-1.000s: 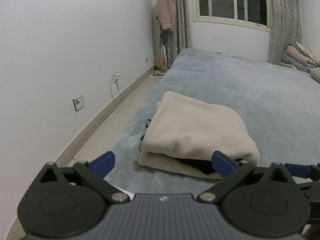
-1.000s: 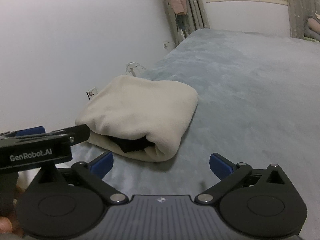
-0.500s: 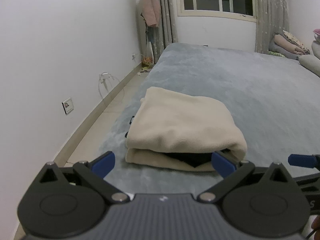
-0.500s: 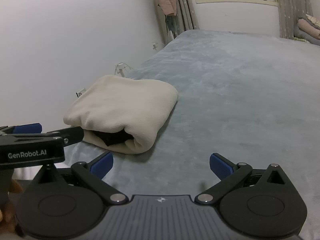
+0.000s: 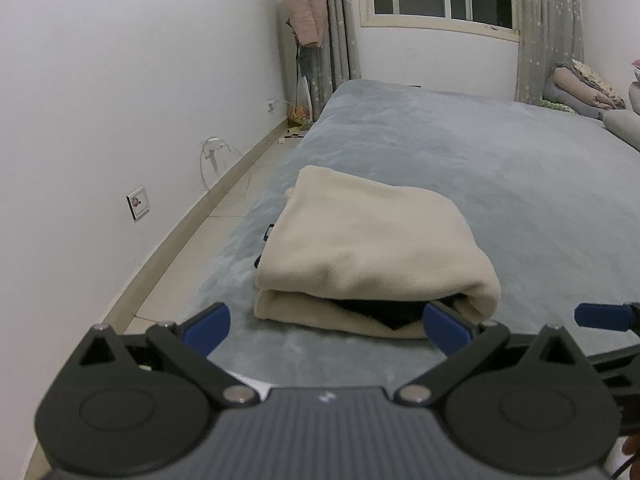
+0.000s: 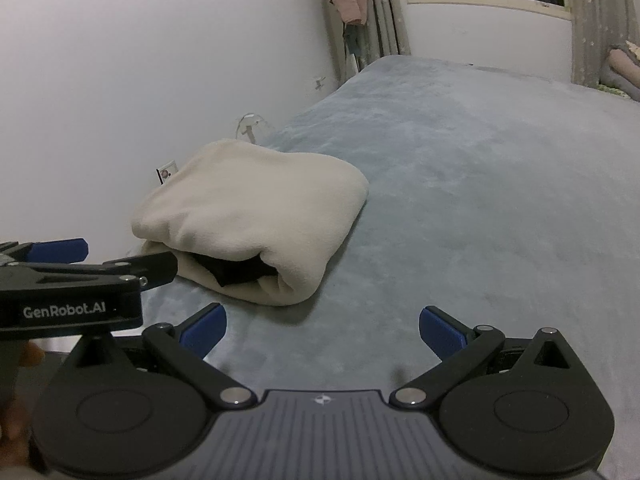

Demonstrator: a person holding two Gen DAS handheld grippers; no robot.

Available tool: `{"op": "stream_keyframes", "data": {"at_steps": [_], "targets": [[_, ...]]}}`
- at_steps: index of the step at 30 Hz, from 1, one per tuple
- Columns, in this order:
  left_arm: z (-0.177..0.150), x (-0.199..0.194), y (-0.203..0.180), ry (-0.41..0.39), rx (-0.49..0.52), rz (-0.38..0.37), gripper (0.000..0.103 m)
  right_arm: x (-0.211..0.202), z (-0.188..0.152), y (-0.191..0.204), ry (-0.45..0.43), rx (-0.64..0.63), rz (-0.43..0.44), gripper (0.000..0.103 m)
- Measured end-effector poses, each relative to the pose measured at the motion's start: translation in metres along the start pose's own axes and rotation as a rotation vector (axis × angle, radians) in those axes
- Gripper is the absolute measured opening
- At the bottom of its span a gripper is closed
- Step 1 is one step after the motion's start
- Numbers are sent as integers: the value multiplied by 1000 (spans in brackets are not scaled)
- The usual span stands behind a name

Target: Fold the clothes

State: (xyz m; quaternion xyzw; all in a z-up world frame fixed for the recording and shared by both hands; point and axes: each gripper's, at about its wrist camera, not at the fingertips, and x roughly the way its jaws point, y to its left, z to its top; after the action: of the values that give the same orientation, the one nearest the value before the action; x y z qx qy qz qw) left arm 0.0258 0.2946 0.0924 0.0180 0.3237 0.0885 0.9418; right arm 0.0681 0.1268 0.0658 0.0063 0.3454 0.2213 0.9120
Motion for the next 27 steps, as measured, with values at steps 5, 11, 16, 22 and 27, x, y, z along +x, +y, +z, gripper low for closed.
{"op": "stream_keyframes", "data": {"at_steps": [5, 11, 16, 22, 27], "targets": [[1, -2, -2, -3, 4, -6, 103, -2, 0, 1, 5, 1, -6, 103], [0, -2, -7, -2, 21, -5, 103, -8, -2, -5, 6, -4, -15, 103], [1, -3, -8, 3, 10, -36, 103, -13, -2, -11, 7, -4, -22, 103], [0, 0, -11, 13, 18, -47, 103, -21, -4, -18, 7, -12, -31, 103], [-1, 3, -13, 18, 30, -27, 103, -24, -4, -27, 4, 10, -42, 103]]}}
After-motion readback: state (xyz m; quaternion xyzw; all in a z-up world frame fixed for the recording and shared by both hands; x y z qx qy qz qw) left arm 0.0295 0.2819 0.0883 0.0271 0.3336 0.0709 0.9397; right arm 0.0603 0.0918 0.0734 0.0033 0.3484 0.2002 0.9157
